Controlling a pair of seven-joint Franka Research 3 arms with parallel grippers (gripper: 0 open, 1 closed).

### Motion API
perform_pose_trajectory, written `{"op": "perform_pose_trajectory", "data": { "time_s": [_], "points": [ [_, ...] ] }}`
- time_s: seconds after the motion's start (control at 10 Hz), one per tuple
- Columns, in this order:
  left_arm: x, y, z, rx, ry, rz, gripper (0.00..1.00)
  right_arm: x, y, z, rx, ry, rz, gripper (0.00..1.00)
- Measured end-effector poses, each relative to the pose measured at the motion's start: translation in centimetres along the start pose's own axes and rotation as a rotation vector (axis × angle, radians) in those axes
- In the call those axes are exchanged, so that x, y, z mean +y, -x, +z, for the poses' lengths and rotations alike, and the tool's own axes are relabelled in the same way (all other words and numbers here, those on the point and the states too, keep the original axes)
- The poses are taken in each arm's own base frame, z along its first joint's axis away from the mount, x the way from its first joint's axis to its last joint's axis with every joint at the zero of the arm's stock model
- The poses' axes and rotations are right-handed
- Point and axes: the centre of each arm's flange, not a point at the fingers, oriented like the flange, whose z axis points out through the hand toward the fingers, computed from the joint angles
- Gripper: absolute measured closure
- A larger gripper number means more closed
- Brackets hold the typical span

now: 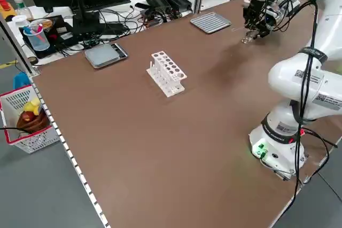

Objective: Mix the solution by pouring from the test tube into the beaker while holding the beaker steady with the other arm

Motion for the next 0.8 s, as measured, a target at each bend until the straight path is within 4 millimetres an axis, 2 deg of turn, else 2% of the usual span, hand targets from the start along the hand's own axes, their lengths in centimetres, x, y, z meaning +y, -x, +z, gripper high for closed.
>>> {"op": "perform_pose_trajectory", "data": {
  "time_s": [0.8],
  "points": [
    [0.31, -0.90, -0.50, -0.065, -0.048, 0.049, 0.79, 0.06, 0.00, -0.06, 0.004, 0.002, 0.004, 0.31]
  ]
}}
